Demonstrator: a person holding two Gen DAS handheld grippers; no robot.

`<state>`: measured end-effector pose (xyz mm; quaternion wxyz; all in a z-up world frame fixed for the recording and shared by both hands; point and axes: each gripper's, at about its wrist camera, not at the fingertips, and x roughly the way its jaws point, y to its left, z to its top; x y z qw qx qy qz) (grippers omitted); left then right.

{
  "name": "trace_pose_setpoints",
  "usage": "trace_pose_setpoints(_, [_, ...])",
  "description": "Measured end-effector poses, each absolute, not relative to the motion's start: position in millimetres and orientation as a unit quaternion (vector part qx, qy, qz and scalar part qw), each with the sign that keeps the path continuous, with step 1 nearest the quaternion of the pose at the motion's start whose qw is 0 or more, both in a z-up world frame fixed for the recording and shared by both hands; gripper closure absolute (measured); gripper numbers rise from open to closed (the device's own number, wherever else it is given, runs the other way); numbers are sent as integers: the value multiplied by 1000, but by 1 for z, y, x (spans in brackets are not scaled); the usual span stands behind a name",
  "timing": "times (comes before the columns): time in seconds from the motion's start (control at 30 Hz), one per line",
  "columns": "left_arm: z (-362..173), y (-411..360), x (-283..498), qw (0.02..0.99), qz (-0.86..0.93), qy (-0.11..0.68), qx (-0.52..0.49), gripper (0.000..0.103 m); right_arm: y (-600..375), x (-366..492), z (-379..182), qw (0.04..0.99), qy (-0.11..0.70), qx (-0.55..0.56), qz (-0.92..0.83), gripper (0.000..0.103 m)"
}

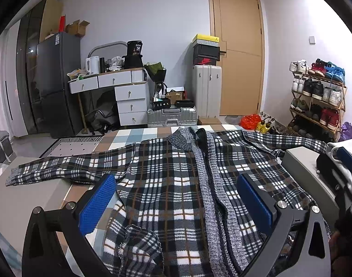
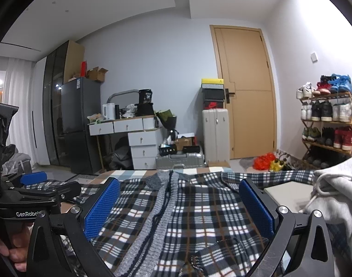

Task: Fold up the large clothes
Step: 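Grasp the plaid shirt's sleeve cuff with the right gripper and lift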

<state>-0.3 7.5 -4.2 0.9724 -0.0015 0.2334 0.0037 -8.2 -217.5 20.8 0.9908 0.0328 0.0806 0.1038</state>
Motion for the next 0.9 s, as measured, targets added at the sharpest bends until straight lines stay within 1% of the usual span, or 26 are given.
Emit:
trace_pose_setpoints(0.17, [-9,5,2,969,-1,246,15,1,-240,7,32,991,94,54,76,0])
trace_pose_setpoints(0.27, [-13,5,3,967,-8,255,26,1,-271,33,51,989,129,46,57,0])
trace_pose_setpoints(0.43, [-26,7,11,958,-17,282,48,1,-335,93,100,981,188,-39,-17,0])
trace_pose_setpoints(0.47, [-29,9,13,956,-18,289,51,1,-355,117,112,975,206,-73,-44,0])
trace_pose_setpoints(0.57, [-35,13,18,951,-17,302,59,1,-403,181,120,948,280,-124,-87,0])
trace_pose_setpoints(0.63, [-39,15,22,949,-14,307,66,1,-427,217,109,927,338,-143,-76,0])
trace_pose_setpoints(0.73, [-47,17,28,945,-6,317,79,1,-467,282,57,848,489,-191,-69,0])
trace_pose_setpoints(0.9, [-58,17,38,937,-1,337,94,1,-506,325,-9,770,602,-201,-67,0])
